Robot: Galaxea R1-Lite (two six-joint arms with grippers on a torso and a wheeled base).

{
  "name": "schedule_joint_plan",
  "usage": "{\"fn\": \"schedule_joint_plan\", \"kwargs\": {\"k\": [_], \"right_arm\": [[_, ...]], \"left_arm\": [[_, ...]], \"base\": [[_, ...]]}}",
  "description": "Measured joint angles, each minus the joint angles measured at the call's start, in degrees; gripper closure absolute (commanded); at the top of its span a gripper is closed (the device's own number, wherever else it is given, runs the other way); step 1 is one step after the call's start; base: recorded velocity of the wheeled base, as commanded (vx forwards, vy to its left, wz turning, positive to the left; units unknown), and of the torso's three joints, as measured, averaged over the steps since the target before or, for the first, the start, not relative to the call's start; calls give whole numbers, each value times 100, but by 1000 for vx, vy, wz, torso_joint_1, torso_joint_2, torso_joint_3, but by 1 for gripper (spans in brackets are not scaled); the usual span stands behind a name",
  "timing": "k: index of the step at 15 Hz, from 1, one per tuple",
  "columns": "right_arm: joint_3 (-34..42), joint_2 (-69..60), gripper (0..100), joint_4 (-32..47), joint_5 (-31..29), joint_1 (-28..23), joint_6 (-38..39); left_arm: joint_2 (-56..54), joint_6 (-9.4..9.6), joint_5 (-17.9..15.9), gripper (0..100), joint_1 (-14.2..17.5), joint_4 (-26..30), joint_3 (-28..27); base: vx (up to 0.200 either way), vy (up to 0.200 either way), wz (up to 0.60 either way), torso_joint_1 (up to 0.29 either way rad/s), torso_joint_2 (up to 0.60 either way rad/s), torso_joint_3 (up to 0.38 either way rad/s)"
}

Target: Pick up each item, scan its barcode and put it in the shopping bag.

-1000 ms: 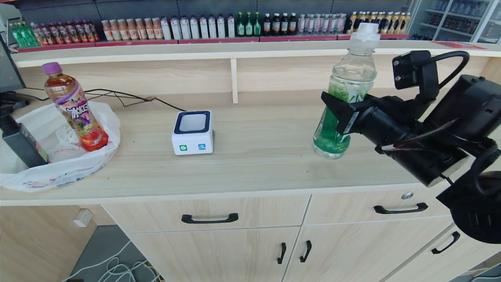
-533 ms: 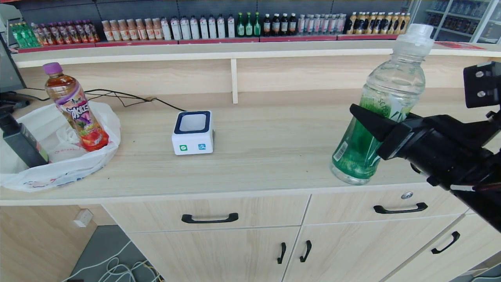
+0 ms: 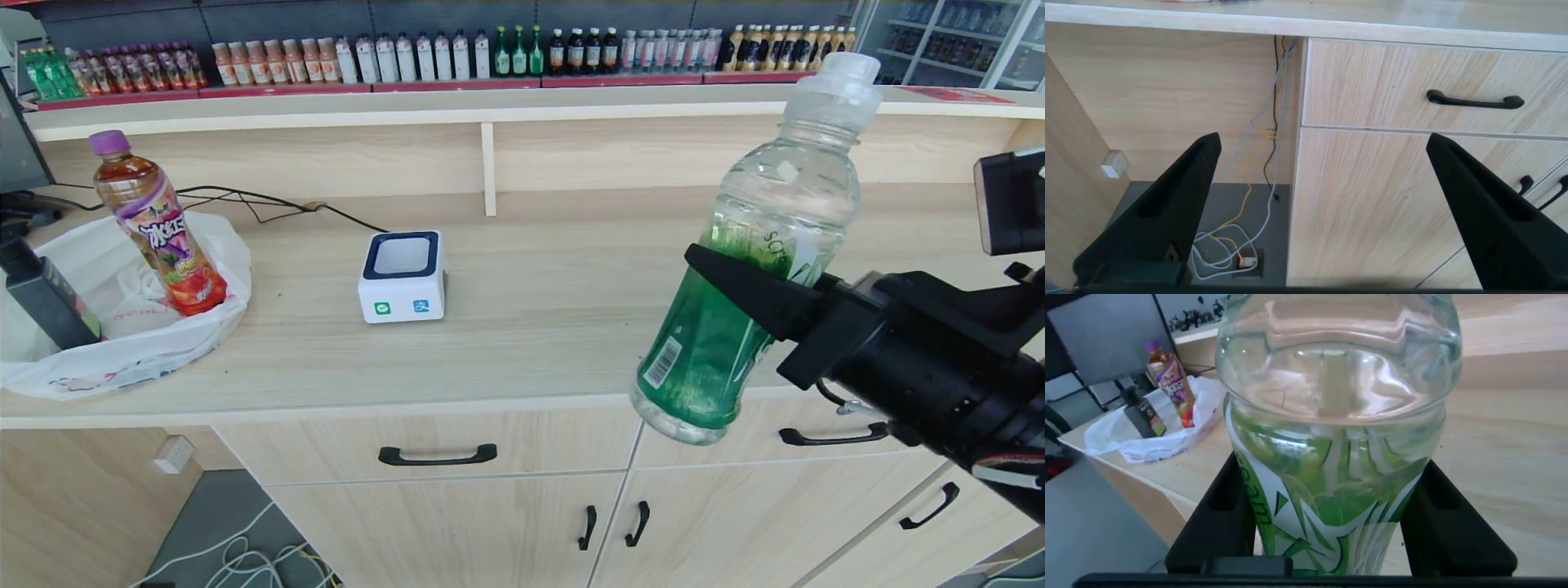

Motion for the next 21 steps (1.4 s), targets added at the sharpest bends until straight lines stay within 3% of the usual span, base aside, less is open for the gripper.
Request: {"fn": "schedule_joint_plan", "kwargs": {"k": [3,7,12,18,21], "right_arm": [[-38,-2,100,-30,17,340,623],[4,48,100,-633,87,824,1376],[54,172,100,-1368,805,929,1877],[-123,193,100,-1495,1062,930,2399],[-346,293,100,-1525,1702,944,2583]], "left_arm": [[0,0,2,0,0,0,0],[0,-2,0,0,1,0,0],[0,0,0,0,-5,0,0],[0,0,0,0,1,0,0],[0,0,0,0,1,0,0]], "base": [[0,0,0,0,0,0],[0,0,0,0,0,0],[0,0,0,0,0,0],[0,0,0,0,0,0],[0,0,0,0,0,0]]}}
